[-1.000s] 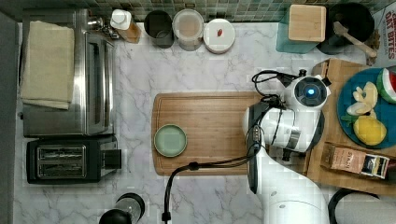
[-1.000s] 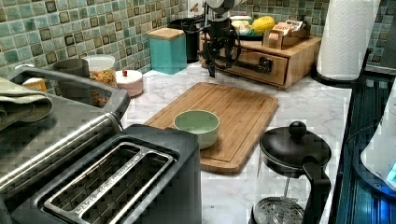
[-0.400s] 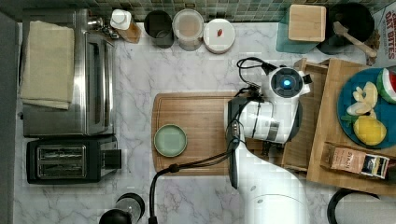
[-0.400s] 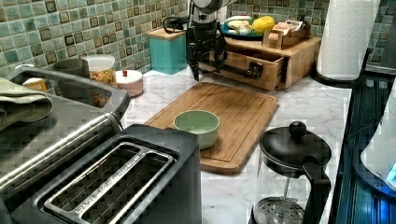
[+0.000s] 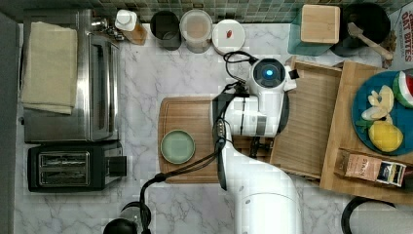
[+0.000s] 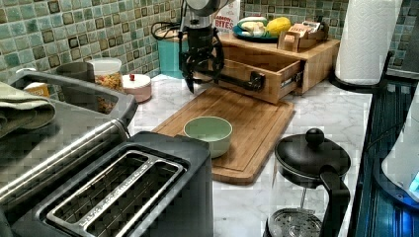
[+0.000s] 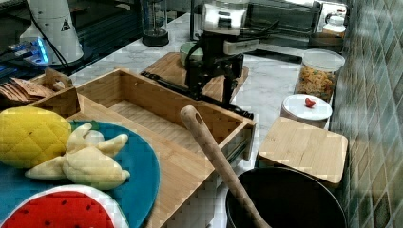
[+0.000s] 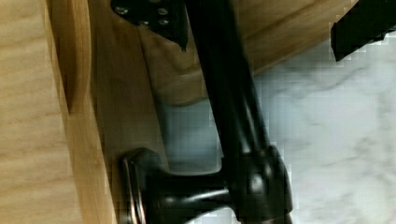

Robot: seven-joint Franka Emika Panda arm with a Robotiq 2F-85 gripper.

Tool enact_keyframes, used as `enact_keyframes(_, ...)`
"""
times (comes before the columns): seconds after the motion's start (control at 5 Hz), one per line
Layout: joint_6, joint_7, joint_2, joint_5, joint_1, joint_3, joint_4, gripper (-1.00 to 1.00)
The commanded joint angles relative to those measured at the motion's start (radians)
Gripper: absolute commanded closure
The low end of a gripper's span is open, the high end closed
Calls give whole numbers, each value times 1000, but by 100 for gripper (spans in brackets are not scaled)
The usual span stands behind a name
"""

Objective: Open the drawer.

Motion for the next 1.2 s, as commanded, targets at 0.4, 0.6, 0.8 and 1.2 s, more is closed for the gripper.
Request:
enact_keyframes(0.4, -164, 205, 130, 52, 205, 121, 269, -100)
enact_keyframes(0.6, -169, 277, 132, 41, 222, 119, 287, -100)
enact_keyframes(0.8, -169, 283, 133, 32, 211, 131, 287, -100)
enact_keyframes(1.2, -169, 285, 134, 28, 207, 136, 287, -100)
